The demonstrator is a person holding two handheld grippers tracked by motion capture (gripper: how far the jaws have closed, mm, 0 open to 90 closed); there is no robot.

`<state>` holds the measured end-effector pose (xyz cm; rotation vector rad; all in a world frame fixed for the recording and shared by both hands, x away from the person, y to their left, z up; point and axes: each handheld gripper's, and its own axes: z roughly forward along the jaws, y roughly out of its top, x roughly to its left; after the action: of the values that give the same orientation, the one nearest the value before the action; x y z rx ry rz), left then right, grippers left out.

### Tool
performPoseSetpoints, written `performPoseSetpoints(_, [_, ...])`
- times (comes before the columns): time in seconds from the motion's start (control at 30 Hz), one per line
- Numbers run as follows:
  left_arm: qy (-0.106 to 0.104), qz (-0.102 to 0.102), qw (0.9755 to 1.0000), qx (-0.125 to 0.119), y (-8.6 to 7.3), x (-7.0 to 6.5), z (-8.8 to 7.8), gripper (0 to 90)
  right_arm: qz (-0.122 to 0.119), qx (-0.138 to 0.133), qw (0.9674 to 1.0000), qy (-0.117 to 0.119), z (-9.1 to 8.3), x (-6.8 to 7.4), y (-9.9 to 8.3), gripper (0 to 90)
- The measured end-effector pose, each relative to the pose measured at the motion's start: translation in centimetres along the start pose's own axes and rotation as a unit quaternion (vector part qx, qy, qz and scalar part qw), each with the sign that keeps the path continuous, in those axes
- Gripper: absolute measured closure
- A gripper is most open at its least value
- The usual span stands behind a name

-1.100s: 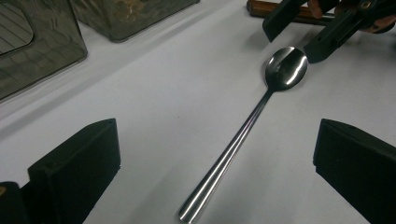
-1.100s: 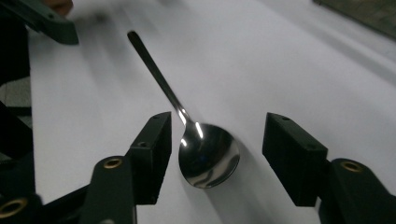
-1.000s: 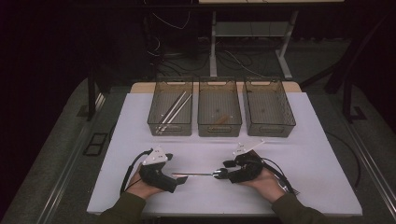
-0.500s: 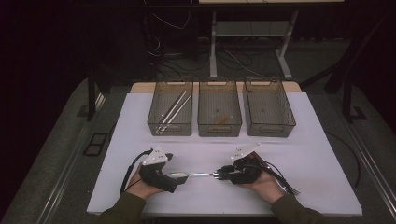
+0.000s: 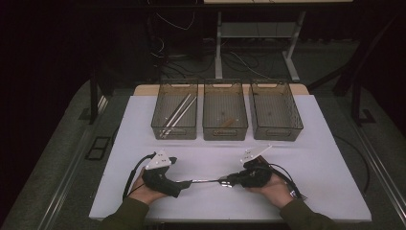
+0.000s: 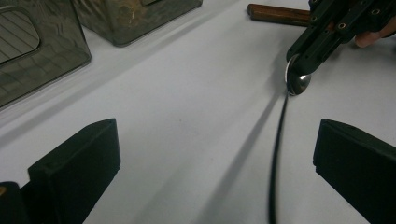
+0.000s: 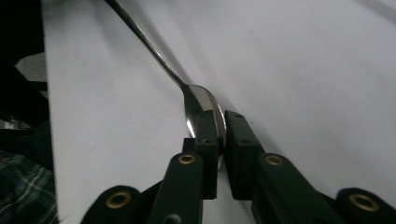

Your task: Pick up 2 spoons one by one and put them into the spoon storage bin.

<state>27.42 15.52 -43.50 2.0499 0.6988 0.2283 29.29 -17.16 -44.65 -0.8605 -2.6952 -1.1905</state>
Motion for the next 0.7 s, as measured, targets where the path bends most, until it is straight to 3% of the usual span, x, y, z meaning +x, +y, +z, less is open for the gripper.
performPoseSetpoints(0.1, [0.000,0.000,1.0000,-0.001,0.0,0.0,0.0,0.0,-0.004,0.007,0.9999,0.012,0.0,0.2,0.0,87.4])
performPoseSetpoints(0.3, [-0.005,0.001,1.0000,-0.007,0.1,0.0,-0.1,0.0,-0.010,0.003,0.9999,0.007,0.1,0.5,0.0,88.1])
performPoseSetpoints(0.37, [-0.006,0.002,0.9999,-0.014,0.1,0.0,-0.2,0.0,-0.014,0.002,0.9999,-0.002,0.0,0.6,0.0,88.1])
performPoseSetpoints(0.7, [-0.013,0.003,0.9996,-0.027,0.3,0.0,-0.5,0.0,0.019,-0.030,0.9978,-0.055,-2.2,-0.5,0.2,88.1])
